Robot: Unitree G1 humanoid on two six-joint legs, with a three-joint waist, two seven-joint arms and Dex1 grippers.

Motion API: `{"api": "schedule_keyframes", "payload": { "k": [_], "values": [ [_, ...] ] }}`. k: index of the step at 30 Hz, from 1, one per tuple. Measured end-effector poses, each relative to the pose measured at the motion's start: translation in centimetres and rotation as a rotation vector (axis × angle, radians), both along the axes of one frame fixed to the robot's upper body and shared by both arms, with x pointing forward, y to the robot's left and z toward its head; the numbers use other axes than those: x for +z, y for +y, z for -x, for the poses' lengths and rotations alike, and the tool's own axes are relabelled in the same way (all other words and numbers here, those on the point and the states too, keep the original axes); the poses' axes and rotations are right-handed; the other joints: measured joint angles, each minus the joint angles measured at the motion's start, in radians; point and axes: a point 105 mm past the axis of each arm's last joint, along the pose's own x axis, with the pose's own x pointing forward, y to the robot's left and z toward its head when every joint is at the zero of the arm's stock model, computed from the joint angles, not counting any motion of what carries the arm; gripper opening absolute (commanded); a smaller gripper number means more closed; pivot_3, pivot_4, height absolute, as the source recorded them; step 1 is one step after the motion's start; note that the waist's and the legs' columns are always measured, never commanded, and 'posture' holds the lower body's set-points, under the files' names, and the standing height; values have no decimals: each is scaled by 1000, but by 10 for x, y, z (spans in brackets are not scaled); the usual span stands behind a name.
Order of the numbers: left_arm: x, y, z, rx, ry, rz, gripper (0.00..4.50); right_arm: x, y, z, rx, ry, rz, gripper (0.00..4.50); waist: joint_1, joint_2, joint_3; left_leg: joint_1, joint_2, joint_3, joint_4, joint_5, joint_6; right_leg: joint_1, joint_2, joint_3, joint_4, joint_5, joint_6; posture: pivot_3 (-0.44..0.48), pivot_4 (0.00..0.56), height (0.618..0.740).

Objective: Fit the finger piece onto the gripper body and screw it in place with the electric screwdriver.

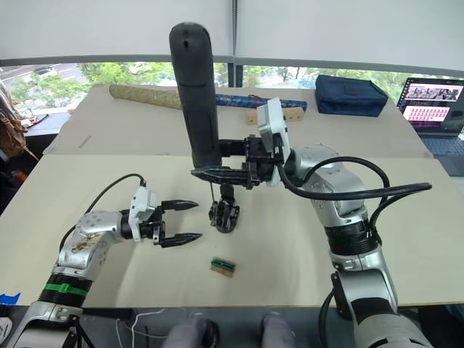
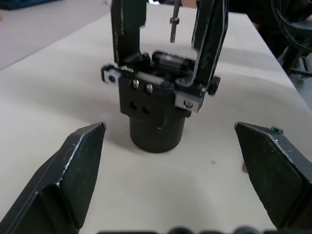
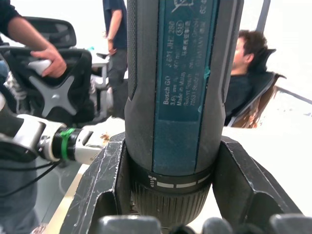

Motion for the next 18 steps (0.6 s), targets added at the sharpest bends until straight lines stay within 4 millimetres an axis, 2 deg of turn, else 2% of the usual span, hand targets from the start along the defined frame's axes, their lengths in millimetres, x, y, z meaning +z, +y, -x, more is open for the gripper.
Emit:
{"api": "schedule_keyframes", "payload": {
  "k": [18],
  "values": [
    [-10,-19,-9,-19,3,5,4500,-12,0,-5,-11,31,28,1904,-2,0,0,0,0,0,0,0,0,0,0,0,0,0,0,0,150,740]
  ]
}}
